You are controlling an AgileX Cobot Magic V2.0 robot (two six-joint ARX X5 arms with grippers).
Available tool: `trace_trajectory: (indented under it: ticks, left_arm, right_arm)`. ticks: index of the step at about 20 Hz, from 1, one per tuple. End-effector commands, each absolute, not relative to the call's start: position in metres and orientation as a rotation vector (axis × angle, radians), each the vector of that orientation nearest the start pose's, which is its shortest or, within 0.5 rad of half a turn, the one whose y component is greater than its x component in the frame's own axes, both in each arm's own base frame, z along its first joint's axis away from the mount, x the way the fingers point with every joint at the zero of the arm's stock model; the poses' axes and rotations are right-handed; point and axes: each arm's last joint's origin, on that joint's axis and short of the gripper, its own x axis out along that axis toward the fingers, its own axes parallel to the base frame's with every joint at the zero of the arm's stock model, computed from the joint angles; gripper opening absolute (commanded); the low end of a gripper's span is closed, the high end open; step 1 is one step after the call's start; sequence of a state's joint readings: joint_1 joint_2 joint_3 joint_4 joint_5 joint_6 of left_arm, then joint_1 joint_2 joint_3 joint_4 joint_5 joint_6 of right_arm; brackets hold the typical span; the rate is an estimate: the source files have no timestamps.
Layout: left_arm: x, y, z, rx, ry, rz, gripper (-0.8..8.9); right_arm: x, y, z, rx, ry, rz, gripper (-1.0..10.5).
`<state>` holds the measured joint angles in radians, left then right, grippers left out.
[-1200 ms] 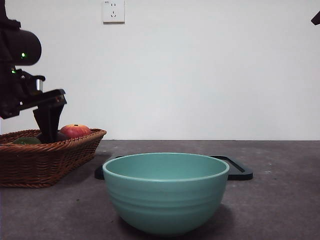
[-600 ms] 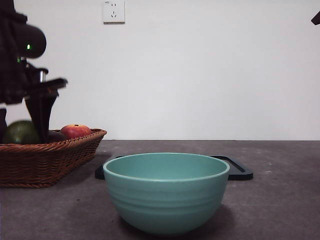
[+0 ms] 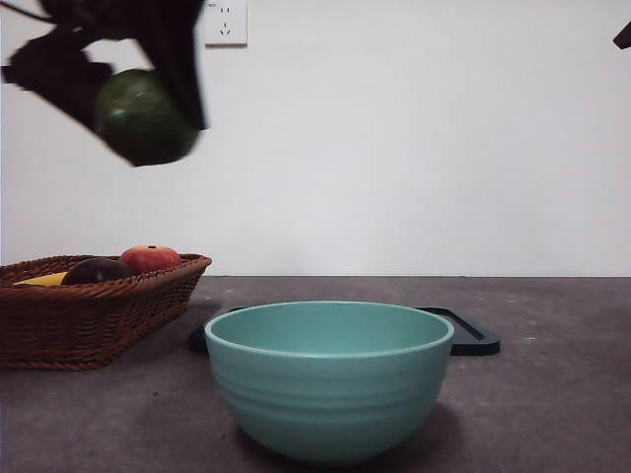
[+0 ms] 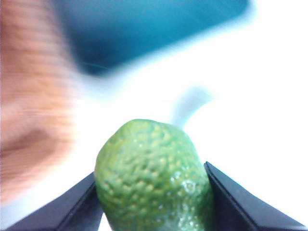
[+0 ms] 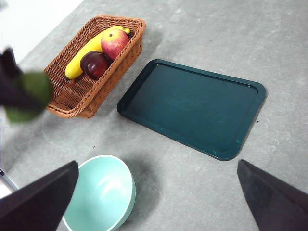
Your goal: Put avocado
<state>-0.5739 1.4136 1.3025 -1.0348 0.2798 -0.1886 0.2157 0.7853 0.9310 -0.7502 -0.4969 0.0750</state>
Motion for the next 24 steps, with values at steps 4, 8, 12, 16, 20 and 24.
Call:
trace_trajectory:
  ticks: [4, 8, 12, 16, 20, 24]
  left_arm:
    - [0.197, -0.215, 0.300, 0.104, 1.225, -0.821, 2.38]
    - [0.187, -0.247, 0.276, 0.226, 1.254, -0.813, 2.39]
    - [0.189, -0.273, 0.249, 0.282, 1.267, -0.822, 2.39]
    - [0.197, -0.288, 0.219, 0.308, 1.308, -0.811, 2.39]
    - [0.201, -0.294, 0.195, 0.355, 1.373, -0.793, 2.39]
    - [0.203, -0.296, 0.181, 0.377, 1.417, -0.775, 2.40]
  right_arm:
    - [0.138, 0.045, 0.338, 0.148, 0.609, 0.676, 5.8]
    - [0.138, 0.045, 0.338, 0.148, 0.609, 0.676, 5.8]
    - [0.138, 0.045, 0.338, 0.148, 0.609, 0.676, 5.8]
    - [0.138, 0.045, 0.338, 0.148, 0.609, 0.676, 5.8]
    - [0.138, 0.045, 0.338, 0.147, 0.609, 0.676, 5.8]
    - [0.138, 0.045, 0.338, 0.147, 0.609, 0.676, 5.8]
